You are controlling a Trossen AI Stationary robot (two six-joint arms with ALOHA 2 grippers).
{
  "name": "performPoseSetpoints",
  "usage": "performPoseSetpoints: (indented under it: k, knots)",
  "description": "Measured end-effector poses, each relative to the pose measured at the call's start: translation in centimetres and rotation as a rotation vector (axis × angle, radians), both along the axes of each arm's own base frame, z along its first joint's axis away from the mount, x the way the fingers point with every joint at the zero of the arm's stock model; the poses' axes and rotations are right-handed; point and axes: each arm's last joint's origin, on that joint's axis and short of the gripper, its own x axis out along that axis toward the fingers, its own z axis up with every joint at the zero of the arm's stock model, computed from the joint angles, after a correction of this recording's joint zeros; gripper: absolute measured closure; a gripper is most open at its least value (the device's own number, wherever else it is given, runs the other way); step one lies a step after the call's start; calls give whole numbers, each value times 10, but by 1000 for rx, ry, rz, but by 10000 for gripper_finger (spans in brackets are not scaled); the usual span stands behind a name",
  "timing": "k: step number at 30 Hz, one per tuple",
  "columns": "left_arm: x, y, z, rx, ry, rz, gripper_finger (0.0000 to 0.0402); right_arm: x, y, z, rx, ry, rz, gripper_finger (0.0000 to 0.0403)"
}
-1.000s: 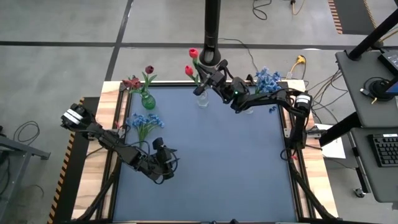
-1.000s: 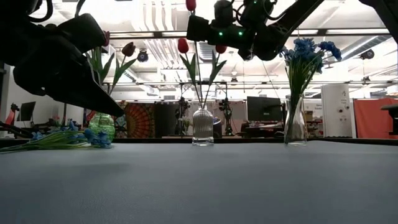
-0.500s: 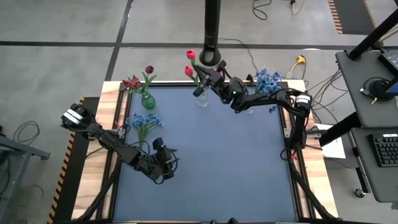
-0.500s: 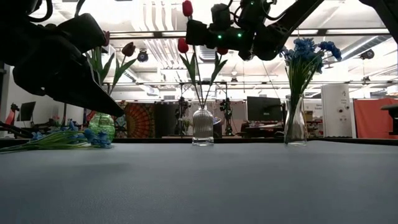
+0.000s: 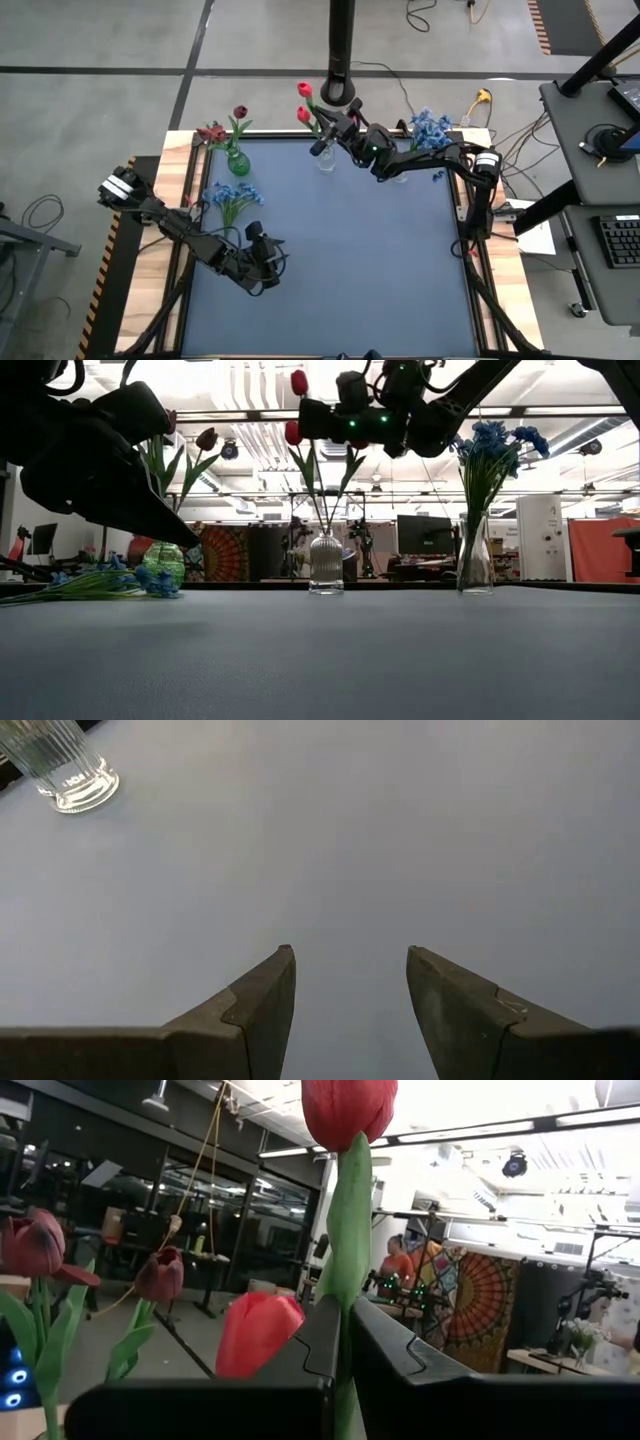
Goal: Sort flowers into vase by color
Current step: Put the red flower into the left transparent vase
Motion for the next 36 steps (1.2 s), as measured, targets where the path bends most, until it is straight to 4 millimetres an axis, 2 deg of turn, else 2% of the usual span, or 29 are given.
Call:
performPoseSetpoints:
  k: [12,36]
  knots:
    - [0,0,0,1,1,0,225,1,1,-1,-12,21,50,384]
    - [-1,1,-1,0,4,2,225,2,4,-2,17,18,-5,229]
